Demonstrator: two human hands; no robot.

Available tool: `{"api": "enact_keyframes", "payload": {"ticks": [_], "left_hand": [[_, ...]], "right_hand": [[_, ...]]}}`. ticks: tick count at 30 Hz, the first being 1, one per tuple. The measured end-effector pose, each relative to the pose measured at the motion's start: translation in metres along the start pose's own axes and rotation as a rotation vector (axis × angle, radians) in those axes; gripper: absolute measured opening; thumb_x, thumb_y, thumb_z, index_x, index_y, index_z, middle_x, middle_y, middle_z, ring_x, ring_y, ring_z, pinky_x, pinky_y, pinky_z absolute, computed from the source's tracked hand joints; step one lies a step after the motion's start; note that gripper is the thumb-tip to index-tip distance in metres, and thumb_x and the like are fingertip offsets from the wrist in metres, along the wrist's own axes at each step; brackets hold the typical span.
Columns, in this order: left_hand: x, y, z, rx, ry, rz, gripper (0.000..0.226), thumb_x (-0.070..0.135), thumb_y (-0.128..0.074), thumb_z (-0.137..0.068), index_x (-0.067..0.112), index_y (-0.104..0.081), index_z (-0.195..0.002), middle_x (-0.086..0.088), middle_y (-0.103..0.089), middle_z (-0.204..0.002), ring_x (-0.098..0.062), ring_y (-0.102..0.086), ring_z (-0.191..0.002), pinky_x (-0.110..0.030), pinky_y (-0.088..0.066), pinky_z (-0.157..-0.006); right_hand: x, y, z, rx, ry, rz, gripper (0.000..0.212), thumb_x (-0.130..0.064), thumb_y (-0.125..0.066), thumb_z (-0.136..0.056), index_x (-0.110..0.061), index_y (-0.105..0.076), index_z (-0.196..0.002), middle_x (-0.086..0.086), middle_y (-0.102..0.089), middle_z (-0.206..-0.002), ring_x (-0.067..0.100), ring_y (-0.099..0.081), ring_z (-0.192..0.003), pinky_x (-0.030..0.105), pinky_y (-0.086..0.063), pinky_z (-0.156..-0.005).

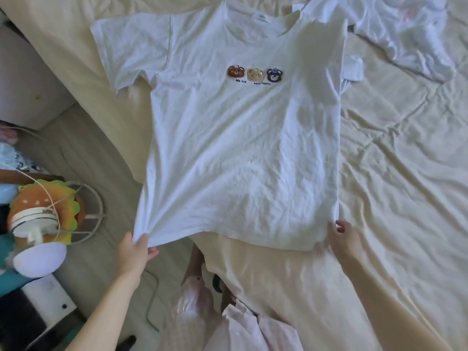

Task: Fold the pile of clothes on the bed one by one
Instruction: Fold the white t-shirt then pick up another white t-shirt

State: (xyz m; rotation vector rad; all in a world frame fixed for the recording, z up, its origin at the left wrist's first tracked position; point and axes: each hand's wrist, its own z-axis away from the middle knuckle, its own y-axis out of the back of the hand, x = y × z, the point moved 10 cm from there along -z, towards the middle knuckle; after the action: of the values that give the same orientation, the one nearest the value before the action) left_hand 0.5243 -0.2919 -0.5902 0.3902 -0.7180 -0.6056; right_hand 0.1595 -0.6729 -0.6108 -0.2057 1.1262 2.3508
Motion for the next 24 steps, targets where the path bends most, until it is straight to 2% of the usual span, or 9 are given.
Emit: {"api": "enact_keyframes", "payload": {"ticks": [2, 4, 7, 9, 13, 16, 20, 22, 24], "left_hand": [[0.003, -0.002, 0.004, 0.065, -0.073, -0.255, 0.033, -0.003, -0.044, -0.092, -0.002, -0.045, -0.125, -0.024, -0.054, -0.120, -0.038, -0.056, -0.097, -0.040, -0.049, -0.079], [0.018, -0.018, 0.014, 0.084, -0.227, -0.470, 0.045, -0.003, -0.049, -0.090, -0.001, -0.041, -0.134, -0.023, -0.049, -0.130, -0.039, -0.048, -0.117, -0.045, -0.039, -0.095], [0.036, -0.073, 0.046, -0.062, -0.467, -0.619, 0.051, -0.002, -0.050, -0.089, 0.003, -0.037, -0.139, -0.017, -0.040, -0.139, -0.032, -0.039, -0.129, -0.040, -0.034, -0.103], [0.041, -0.120, 0.072, -0.231, -0.603, -0.701, 0.051, 0.000, -0.048, -0.092, 0.005, -0.035, -0.141, -0.012, -0.036, -0.144, -0.026, -0.034, -0.134, -0.035, -0.032, -0.107], [0.040, -0.203, 0.125, -0.471, -0.840, -0.912, 0.048, 0.009, -0.043, -0.096, 0.012, -0.033, -0.143, -0.004, -0.026, -0.152, -0.017, -0.020, -0.142, -0.030, -0.026, -0.113], [0.042, -0.240, 0.159, -0.572, -0.963, -0.973, 0.047, 0.007, -0.041, -0.096, 0.013, -0.033, -0.142, -0.004, -0.020, -0.154, -0.017, -0.017, -0.143, -0.030, -0.028, -0.111], [0.042, -0.271, 0.186, -0.590, -1.155, -1.149, 0.057, 0.014, -0.045, -0.096, 0.017, -0.022, -0.148, -0.006, -0.007, -0.157, -0.023, -0.014, -0.143, -0.034, -0.023, -0.113], [0.037, -0.279, 0.190, -0.585, -1.203, -1.271, 0.063, 0.020, -0.045, -0.097, 0.022, -0.011, -0.150, -0.006, 0.004, -0.158, -0.023, -0.003, -0.145, -0.041, -0.015, -0.116], [0.034, -0.285, 0.195, -0.571, -1.245, -1.347, 0.067, 0.021, -0.046, -0.096, 0.027, -0.007, -0.150, -0.006, 0.007, -0.157, -0.023, 0.002, -0.145, -0.046, -0.010, -0.116]], "right_hand": [[0.006, 0.002, 0.001, -0.022, 0.014, -0.129, 0.031, -0.023, -0.043, -0.091, -0.002, -0.063, -0.096, 0.012, -0.064, -0.086, 0.026, -0.059, -0.076, 0.035, -0.043, -0.070], [0.016, 0.003, 0.004, -0.030, 0.028, -0.176, 0.032, -0.010, -0.042, -0.091, -0.003, -0.059, -0.118, 0.011, -0.058, -0.104, 0.024, -0.056, -0.091, 0.041, -0.046, -0.080], [0.016, -0.004, 0.022, -0.077, 0.269, 0.085, 0.061, 0.011, -0.050, -0.081, -0.008, -0.044, -0.139, 0.013, -0.046, -0.131, 0.029, -0.049, -0.115, 0.043, -0.043, -0.094], [0.011, -0.012, 0.036, -0.058, 0.488, 0.302, 0.061, 0.012, -0.064, -0.074, 0.000, -0.050, -0.132, 0.018, -0.047, -0.134, 0.037, -0.047, -0.118, 0.044, -0.041, -0.094], [0.003, 0.004, 0.039, 0.058, 0.631, 0.367, 0.014, 0.000, -0.071, -0.079, 0.001, -0.064, -0.091, 0.014, -0.061, -0.108, 0.035, -0.058, -0.096, 0.038, -0.046, -0.071], [0.016, 0.031, 0.026, 0.122, 0.452, 0.103, 0.007, 0.000, -0.056, -0.088, -0.004, -0.058, -0.093, 0.009, -0.064, -0.092, 0.028, -0.059, -0.080, 0.034, -0.044, -0.067], [0.058, 0.063, 0.020, 0.209, -0.006, -0.615, 0.014, -0.003, -0.041, -0.093, -0.015, -0.043, -0.087, 0.011, -0.065, -0.068, 0.014, -0.066, -0.057, 0.026, -0.046, -0.053], [0.068, 0.077, 0.024, 0.256, -0.029, -0.702, 0.009, -0.004, -0.040, -0.093, -0.012, -0.043, -0.090, 0.010, -0.064, -0.066, 0.008, -0.064, -0.052, 0.020, -0.044, -0.048], [0.070, 0.087, 0.030, 0.286, 0.017, -0.645, 0.007, -0.006, -0.040, -0.093, -0.012, -0.044, -0.093, 0.010, -0.065, -0.077, 0.011, -0.064, -0.062, 0.013, -0.043, -0.047]]}}
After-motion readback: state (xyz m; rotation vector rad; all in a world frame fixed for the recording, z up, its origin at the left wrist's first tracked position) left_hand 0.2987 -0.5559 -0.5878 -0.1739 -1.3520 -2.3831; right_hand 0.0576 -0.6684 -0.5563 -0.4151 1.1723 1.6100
